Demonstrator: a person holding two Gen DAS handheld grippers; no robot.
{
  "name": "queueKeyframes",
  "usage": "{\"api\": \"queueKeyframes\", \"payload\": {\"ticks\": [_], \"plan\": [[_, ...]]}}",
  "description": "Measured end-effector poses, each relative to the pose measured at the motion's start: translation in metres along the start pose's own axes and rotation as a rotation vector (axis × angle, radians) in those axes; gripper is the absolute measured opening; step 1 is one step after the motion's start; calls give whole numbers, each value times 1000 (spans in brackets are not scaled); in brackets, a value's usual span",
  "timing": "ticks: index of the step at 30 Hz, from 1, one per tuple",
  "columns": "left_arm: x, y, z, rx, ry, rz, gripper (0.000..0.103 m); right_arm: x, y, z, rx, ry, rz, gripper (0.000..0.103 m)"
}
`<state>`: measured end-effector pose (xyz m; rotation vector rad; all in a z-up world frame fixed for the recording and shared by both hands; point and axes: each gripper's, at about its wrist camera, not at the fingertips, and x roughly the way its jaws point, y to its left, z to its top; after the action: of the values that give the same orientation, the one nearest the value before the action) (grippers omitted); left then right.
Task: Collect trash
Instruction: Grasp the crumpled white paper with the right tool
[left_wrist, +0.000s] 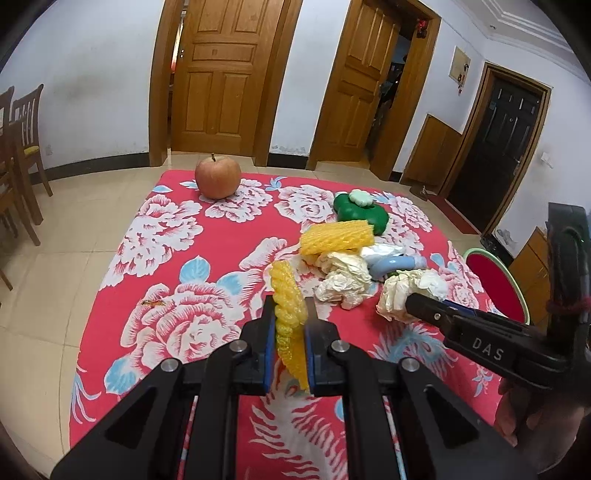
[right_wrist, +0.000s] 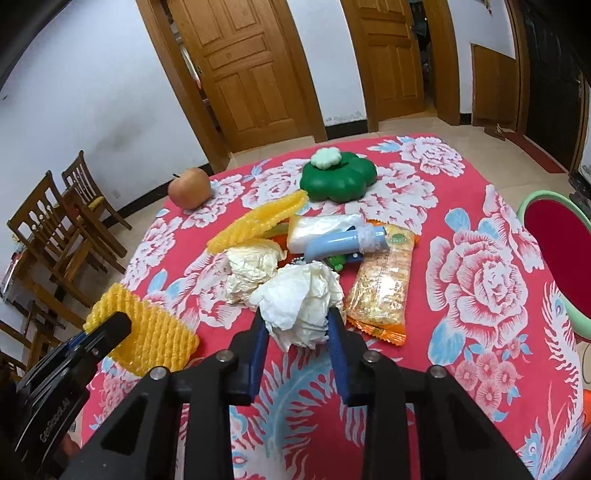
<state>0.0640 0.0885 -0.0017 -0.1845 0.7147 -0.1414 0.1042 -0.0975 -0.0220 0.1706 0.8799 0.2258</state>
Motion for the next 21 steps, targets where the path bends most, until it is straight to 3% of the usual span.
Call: {"api": "queueKeyframes", "payload": {"ticks": [8, 21], "plan": [[-15, -23, 0, 23, -6, -23, 12, -33, -12, -5, 19, -50, 56, 32], [-19, -75, 11, 77, 9, -118, 12, -80, -63, -8, 108, -145, 59, 32]]}}
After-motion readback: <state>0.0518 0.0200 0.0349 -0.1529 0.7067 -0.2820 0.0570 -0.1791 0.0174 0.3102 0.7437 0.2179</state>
